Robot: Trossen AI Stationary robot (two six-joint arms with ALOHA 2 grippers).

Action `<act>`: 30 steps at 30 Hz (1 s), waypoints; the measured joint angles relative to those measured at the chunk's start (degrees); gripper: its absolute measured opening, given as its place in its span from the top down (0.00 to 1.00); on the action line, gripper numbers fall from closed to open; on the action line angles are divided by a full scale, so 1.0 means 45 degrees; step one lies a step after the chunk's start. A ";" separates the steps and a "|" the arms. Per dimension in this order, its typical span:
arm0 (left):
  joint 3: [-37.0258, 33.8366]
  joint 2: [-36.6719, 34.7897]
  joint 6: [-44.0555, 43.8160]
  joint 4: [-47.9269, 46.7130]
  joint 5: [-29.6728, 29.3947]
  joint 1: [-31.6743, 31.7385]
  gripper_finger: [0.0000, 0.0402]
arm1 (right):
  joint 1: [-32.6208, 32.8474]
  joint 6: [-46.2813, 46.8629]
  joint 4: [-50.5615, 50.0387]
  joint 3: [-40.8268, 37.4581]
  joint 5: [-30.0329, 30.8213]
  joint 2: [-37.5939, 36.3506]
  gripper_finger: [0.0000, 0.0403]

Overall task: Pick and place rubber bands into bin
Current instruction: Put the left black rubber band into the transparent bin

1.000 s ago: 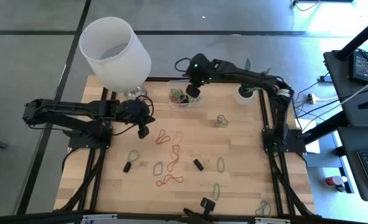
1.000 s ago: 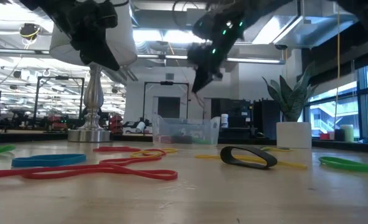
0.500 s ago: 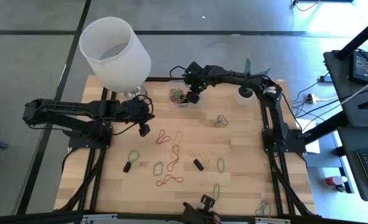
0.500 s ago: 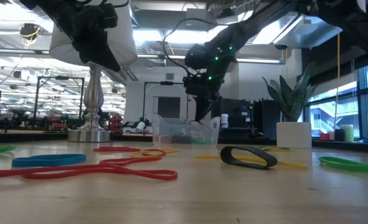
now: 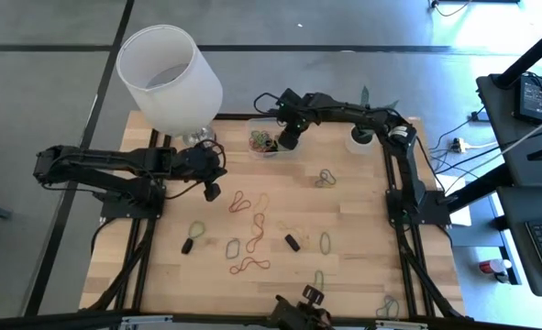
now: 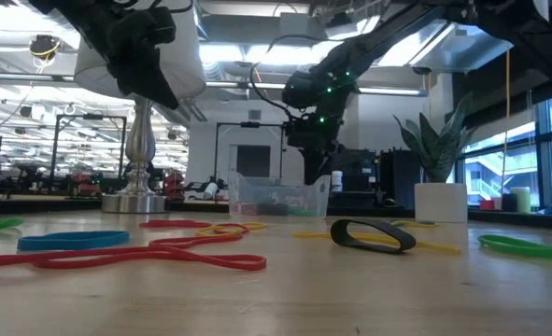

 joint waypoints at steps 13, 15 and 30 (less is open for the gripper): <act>0.0000 0.0000 0.1723 -0.1227 0.0780 0.0000 0.99 | 0.0363 0.1793 -0.2367 0.1788 -0.0673 -0.1082 0.78; 0.0000 -0.0035 0.2173 -0.1476 0.1179 0.0000 1.00 | 0.0576 0.2357 -0.2489 0.1428 -0.0672 -0.1628 0.82; 0.0000 -0.0073 0.3454 -0.2975 0.1359 -0.0204 0.98 | 0.4541 0.7533 -0.0686 -0.5393 0.1407 -0.6882 0.95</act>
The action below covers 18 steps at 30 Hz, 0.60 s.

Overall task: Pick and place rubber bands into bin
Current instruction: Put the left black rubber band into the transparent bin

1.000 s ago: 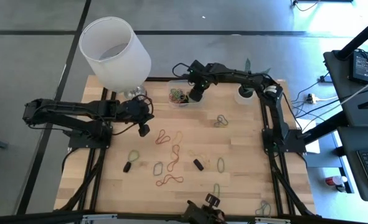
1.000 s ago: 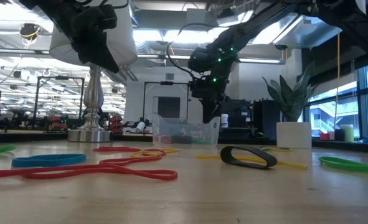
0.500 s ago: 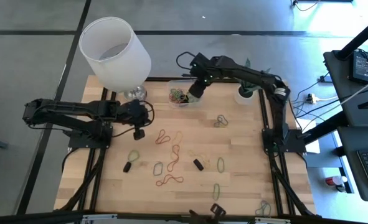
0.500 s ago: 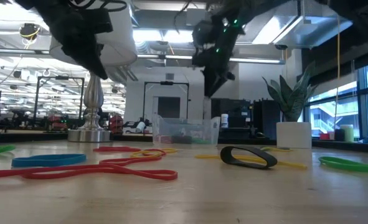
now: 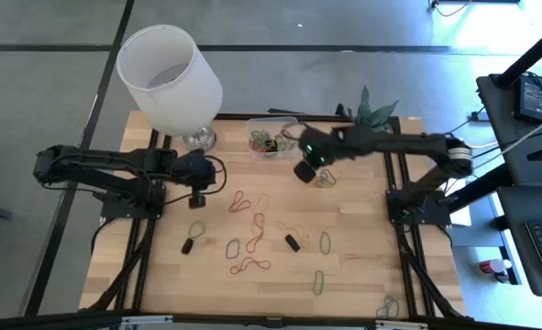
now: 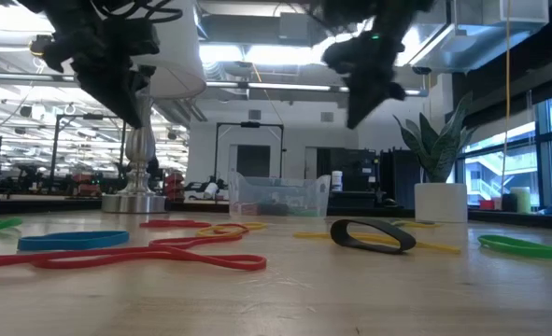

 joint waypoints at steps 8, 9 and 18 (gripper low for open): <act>0.0000 0.0146 -0.2920 -0.0912 0.0008 -0.0705 0.83 | 0.1580 0.1881 0.2524 -0.4442 0.0029 -0.2594 0.99; 0.0000 0.0214 -0.3409 -0.1136 0.0010 -0.0772 0.81 | 0.1728 0.2070 0.2718 -0.4862 -0.0013 -0.2872 0.99; 0.0000 0.1010 -0.6771 -0.2886 0.0076 -0.1221 0.69 | 0.2919 0.2412 0.2738 -0.7085 -0.0302 -0.5212 0.96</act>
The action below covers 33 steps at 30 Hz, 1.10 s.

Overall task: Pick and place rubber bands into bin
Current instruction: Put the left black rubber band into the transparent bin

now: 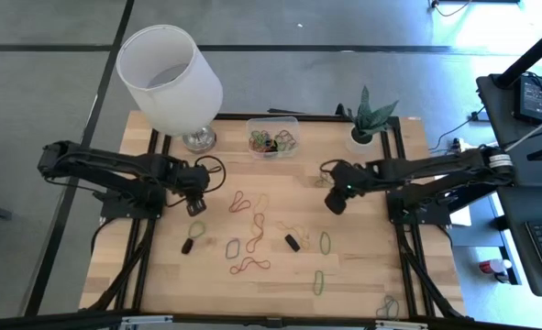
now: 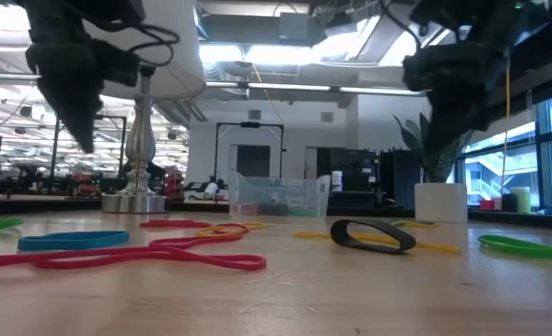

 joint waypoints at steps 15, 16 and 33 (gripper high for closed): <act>-0.0457 0.2090 -0.9902 0.0094 0.3566 -0.3589 0.73 | 0.0432 -0.1006 -0.0078 -0.1103 0.0003 -0.2071 0.96; -0.0457 0.2160 -1.0655 0.0334 0.3638 -0.3921 0.73 | 0.0432 -0.1125 -0.0063 -0.1103 0.0005 -0.2096 0.96; -0.0457 0.4106 -1.5435 0.2119 0.3404 -0.7616 0.73 | 0.0428 -0.2026 0.0019 -0.1108 0.0010 -0.2123 0.96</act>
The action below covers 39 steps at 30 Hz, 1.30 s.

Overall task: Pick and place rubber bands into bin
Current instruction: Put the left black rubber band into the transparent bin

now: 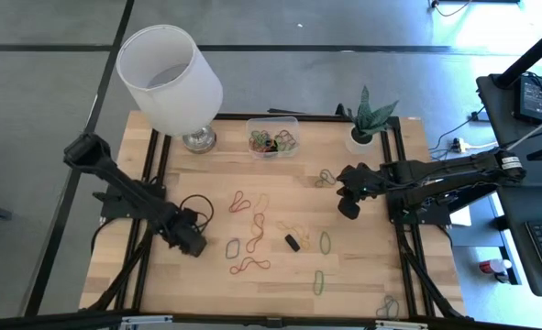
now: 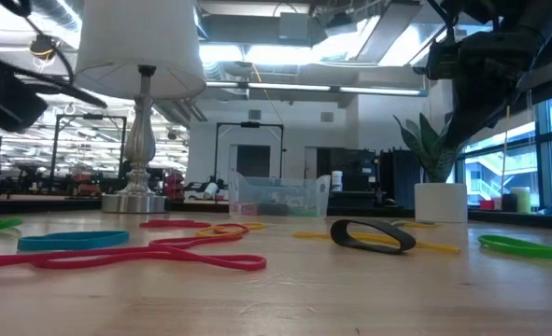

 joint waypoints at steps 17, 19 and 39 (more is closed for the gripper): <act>0.1007 0.1852 -0.0455 0.1318 -0.0172 -0.0258 0.98 | 0.0000 0.0039 0.0097 0.0000 0.0000 0.0002 0.96; 0.1501 0.1550 -0.0102 0.1042 -0.0613 -0.0232 0.99 | 0.0000 0.0034 0.0180 0.0000 0.0004 0.0000 0.96; 0.8845 0.1499 1.3855 -0.1294 -0.6195 0.5664 0.99 | -0.0034 -0.0563 0.1434 0.0000 0.0333 0.0015 0.96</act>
